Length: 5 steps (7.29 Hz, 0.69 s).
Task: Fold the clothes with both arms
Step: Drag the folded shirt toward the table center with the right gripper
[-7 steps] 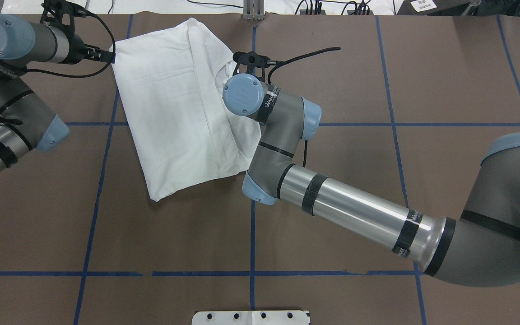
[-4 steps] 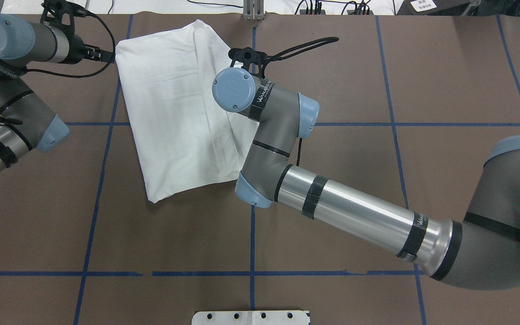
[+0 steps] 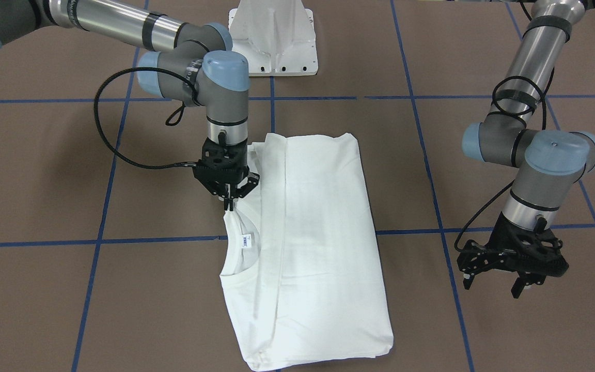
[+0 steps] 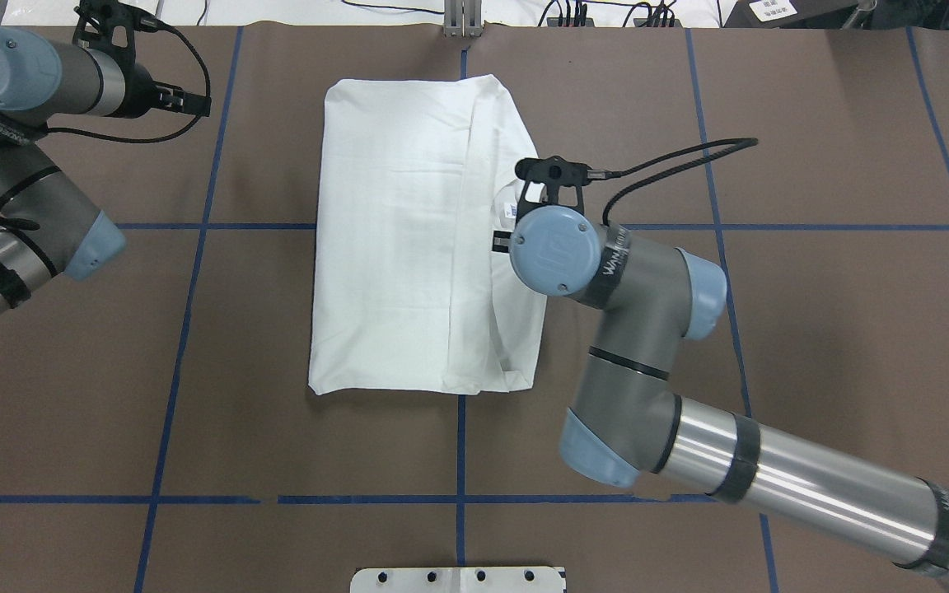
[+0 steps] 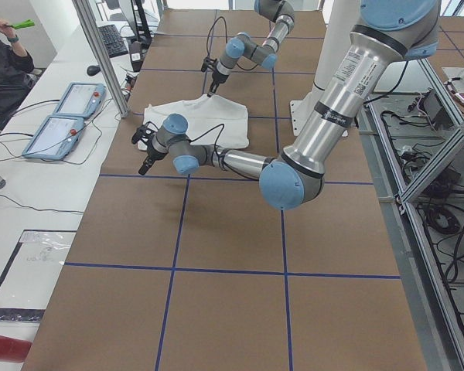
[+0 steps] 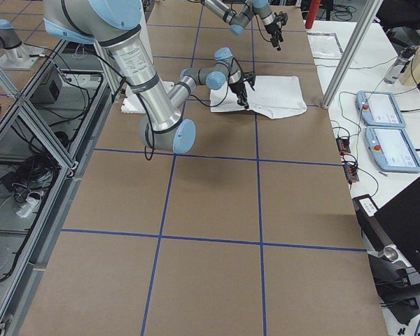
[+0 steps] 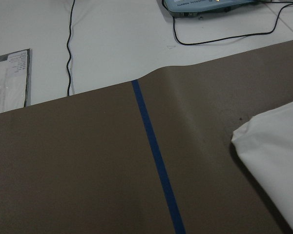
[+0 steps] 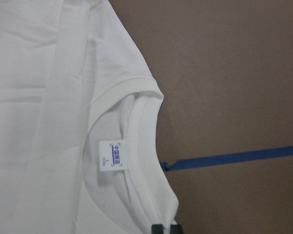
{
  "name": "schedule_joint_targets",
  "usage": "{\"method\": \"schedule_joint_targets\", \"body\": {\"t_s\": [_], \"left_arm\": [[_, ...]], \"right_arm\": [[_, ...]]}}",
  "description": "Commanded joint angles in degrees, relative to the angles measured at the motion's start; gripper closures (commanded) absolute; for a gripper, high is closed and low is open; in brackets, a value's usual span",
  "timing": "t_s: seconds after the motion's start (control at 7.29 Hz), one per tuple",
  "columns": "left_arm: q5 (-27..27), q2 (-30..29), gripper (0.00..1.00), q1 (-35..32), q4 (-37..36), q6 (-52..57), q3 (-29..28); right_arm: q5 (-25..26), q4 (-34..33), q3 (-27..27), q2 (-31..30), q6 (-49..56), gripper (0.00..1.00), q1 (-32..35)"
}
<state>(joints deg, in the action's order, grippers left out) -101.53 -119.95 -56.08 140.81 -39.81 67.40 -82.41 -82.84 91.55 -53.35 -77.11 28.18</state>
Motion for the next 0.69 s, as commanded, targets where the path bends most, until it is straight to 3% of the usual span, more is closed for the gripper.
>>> {"method": "schedule_joint_targets", "body": {"t_s": [0.0,0.14,0.41,0.55], "left_arm": [[-0.1,0.3,0.00,0.0,0.6,0.0,0.0],[-0.2,0.3,0.00,0.0,0.6,0.0,0.0],[-0.2,0.3,0.00,0.0,0.7,0.0,0.0],[-0.2,0.3,0.00,0.0,0.6,0.0,0.0]], "right_arm": [[0.4,-0.2,6.4,-5.8,0.3,1.00,-0.8],[0.7,-0.2,6.4,-5.4,0.6,0.01,-1.6],[0.1,-0.9,6.2,-3.2,4.3,0.00,-0.8],[-0.2,-5.4,6.1,0.1,5.7,0.00,-0.2]]}}
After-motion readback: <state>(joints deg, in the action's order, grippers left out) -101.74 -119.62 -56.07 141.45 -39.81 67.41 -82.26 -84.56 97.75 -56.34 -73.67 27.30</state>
